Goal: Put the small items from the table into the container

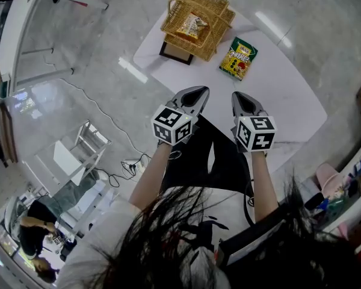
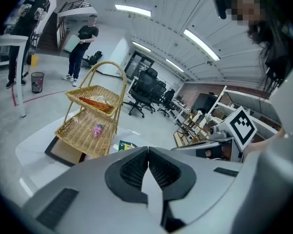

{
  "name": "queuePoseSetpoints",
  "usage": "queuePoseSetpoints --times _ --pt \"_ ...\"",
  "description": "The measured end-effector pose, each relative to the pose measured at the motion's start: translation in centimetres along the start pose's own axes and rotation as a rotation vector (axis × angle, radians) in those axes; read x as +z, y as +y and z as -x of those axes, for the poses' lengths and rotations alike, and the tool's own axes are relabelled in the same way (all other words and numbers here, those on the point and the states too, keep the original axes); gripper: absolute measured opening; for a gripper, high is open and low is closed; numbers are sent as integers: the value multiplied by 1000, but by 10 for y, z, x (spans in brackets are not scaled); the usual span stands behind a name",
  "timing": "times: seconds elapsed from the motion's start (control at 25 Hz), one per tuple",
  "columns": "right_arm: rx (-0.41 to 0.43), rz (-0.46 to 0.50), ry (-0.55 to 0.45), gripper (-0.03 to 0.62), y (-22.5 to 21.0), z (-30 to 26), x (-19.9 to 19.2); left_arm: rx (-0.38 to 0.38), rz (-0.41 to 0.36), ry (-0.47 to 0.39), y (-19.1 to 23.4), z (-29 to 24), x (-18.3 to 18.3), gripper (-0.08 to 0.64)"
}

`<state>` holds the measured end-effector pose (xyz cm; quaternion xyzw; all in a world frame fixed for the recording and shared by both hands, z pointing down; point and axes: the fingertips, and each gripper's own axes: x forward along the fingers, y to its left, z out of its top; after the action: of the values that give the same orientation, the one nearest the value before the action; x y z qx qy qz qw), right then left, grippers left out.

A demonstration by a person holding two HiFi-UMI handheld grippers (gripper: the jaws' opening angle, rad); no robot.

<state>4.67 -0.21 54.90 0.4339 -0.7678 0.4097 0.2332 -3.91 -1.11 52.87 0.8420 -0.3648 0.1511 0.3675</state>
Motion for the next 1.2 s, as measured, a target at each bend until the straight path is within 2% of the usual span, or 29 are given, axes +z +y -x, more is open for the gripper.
queuePoseSetpoints --times 0.08,0.24,0.32,0.52,0.84,1.16,1.2 --pt "0 1 4 15 -2 5 -4 -7 -12 7 -11 -1 -2 6" --pt "-8 6 3 15 -9 12 -6 -29 -95 32 -32 -4 -1 6" --pt "-8 0 2 15 -13 15 -8 -40 -111 30 -39 -6 0 6" --pt "-13 -14 6 15 -25 15 -12 -42 -86 19 -43 -14 1 6" --pt "-32 -106 48 15 -63 -12 -26 -29 -76 27 -39 -27 2 6" --pt "30 -99 178 22 -90 -70 -59 -21 -71 34 -21 -49 6 6" --pt "39 -112 198 50 -93 -77 -65 -22 -71 37 -18 -53 6 6"
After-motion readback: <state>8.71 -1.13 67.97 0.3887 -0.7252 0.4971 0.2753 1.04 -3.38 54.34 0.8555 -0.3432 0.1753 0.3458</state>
